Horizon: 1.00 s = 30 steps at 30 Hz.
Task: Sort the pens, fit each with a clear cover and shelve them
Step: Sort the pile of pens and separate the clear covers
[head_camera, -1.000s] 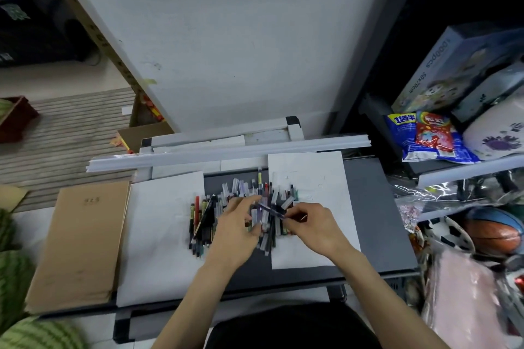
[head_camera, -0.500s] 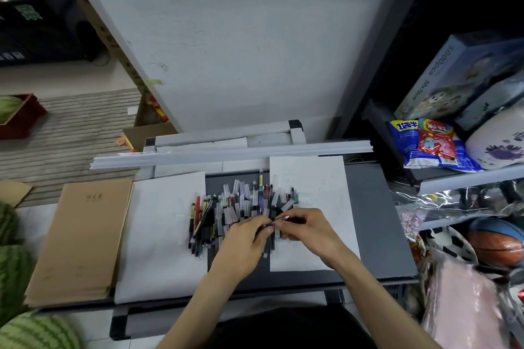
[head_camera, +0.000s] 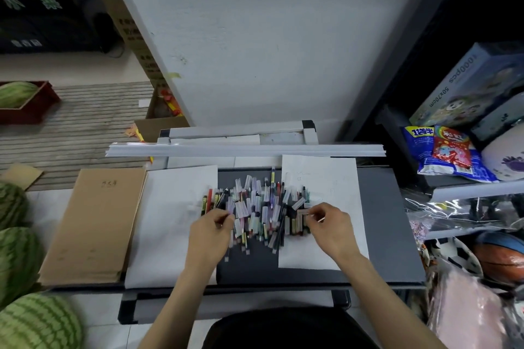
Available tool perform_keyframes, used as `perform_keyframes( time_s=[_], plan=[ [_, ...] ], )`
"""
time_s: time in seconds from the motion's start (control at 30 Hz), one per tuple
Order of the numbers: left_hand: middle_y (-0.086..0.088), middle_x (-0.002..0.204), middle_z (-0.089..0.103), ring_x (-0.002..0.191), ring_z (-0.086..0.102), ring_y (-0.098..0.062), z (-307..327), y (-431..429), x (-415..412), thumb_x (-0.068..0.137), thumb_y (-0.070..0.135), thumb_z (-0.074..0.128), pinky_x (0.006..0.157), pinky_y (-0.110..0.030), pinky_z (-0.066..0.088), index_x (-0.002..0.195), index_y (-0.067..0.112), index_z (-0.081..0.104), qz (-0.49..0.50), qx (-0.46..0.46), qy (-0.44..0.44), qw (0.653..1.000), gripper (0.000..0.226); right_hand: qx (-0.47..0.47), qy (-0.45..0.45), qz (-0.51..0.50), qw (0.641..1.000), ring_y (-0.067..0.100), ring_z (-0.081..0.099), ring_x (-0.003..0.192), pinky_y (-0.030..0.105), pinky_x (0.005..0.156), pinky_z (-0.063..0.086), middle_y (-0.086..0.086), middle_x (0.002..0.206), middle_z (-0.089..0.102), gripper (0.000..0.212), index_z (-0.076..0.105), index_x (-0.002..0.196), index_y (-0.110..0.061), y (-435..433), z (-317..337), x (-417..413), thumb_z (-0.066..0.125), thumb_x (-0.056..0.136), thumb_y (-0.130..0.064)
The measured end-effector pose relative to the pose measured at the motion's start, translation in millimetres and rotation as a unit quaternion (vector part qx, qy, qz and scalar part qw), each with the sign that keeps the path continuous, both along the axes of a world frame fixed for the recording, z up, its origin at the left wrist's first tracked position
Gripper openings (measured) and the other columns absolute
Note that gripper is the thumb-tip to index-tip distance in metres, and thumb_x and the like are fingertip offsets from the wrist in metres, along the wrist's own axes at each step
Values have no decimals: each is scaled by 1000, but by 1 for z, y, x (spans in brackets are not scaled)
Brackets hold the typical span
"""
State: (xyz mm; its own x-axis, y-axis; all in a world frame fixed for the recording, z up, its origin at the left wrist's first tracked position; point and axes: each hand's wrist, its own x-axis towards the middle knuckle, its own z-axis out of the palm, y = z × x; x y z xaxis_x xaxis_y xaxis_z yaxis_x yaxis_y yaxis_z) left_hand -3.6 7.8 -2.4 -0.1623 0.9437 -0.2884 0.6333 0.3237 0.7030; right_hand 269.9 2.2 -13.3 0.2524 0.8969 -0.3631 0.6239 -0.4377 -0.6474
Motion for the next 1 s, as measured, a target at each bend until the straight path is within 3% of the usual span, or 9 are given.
perform_keyframes(
  time_s=[0.1,0.27,0.37,0.43,0.53,0.63,0.73,0.9,1.0],
  plan=[
    [9,92,71,86,65,-13,-5,3,-9,99,26,67,81,-22,45,106,15,75,23,-8,25,999,15,9,-61,-8,998,11,66,82,28,72,53,-8,100,70,17,68,111,-22,3,-1,6,64,94,-22],
    [14,78,71,68,65,0,-9,5,10,97,31,71,67,-17,51,107,17,76,-16,-24,34,999,18,1,-90,9,996,18,66,85,34,75,57,-3,103,70,18,66,113,-19,4,-3,-4,63,96,-22],
    [9,95,74,69,62,1,-11,9,16,96,34,73,73,-25,49,115,18,74,-5,-32,51,998,25,4,-97,17,995,17,65,80,34,71,57,-3,97,70,11,65,106,-21,4,-1,-7,61,95,-20],
    [1,112,74,74,60,-2,-11,11,19,95,33,74,73,-21,45,120,18,72,-10,-35,54,998,29,-2,-89,21,996,14,65,74,32,67,57,-5,88,69,5,64,98,-23,2,-2,-9,60,95,-20],
    [0,116,73,69,55,5,-13,13,28,95,32,73,60,-5,34,121,17,71,-30,-28,60,997,30,-6,-79,42,996,13,64,73,33,66,57,-8,83,67,4,65,93,-22,-6,-2,-14,61,95,-22],
    [-3,116,74,77,60,-4,-15,18,43,95,29,74,71,-9,42,121,14,71,-50,-26,47,997,30,-11,-65,47,997,12,64,75,35,70,58,-7,84,68,5,65,93,-22,-11,-3,-16,60,94,-21],
    [-2,109,74,84,65,-10,-11,25,63,96,27,74,74,-19,43,115,14,72,-80,-25,48,995,23,-17,-59,39,997,13,65,75,35,70,58,-7,85,68,4,65,95,-21,-12,-2,-15,61,95,-23],
    [9,86,63,59,55,4,-11,38,84,98,27,72,49,-6,36,113,11,69,-104,-27,55,993,23,-23,-69,29,997,17,66,80,32,73,57,-1,92,71,8,67,102,-17,-13,-2,-13,62,96,-21],
    [16,73,53,59,64,-5,-13,40,86,97,29,74,50,-8,42,112,12,69,-105,-35,54,992,23,-37,-87,30,995,23,67,83,39,77,59,3,93,71,12,67,102,-14,-14,-3,-11,61,95,-21]
  ],
)
